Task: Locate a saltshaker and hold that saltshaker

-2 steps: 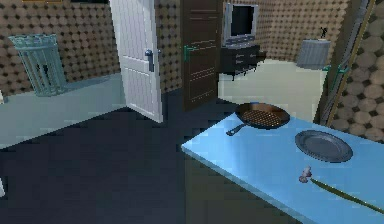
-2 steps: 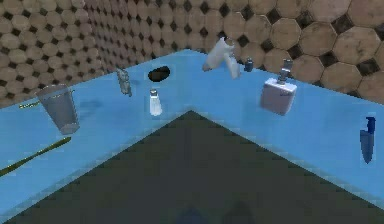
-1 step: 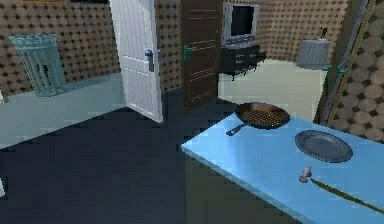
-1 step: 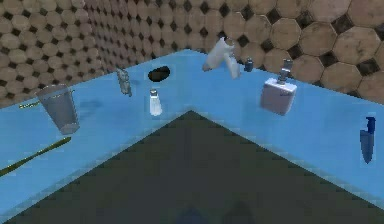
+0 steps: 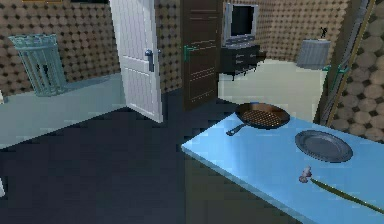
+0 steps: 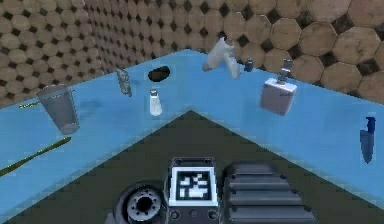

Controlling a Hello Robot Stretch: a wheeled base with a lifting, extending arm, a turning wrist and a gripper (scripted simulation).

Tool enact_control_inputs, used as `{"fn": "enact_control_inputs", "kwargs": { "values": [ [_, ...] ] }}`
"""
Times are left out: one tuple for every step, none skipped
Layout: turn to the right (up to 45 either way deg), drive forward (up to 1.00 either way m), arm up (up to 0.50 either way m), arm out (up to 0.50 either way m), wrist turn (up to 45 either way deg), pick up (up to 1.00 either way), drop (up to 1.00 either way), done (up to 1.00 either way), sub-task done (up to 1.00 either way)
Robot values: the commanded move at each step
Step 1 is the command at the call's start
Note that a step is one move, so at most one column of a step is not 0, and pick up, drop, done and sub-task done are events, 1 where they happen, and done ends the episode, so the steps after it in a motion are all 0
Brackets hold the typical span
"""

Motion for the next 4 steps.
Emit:
{"fn": "enact_control_inputs", "kwargs": {
  "values": [
    [0.0, 0.0, 0.0, 0.48, 0.0, 0.0, 0.0, 0.0, 0.0],
    [0.0, 0.0, 0.0, 0.0, 45.0, 0.0, 0.0, 0.0, 0.0],
    [0.0, 0.0, 0.0, 0.0, 45.0, 0.0, 0.0, 0.0, 0.0],
    [0.0, 0.0, 0.0, 0.0, 45.0, 0.0, 0.0, 0.0, 0.0]
  ]
}}
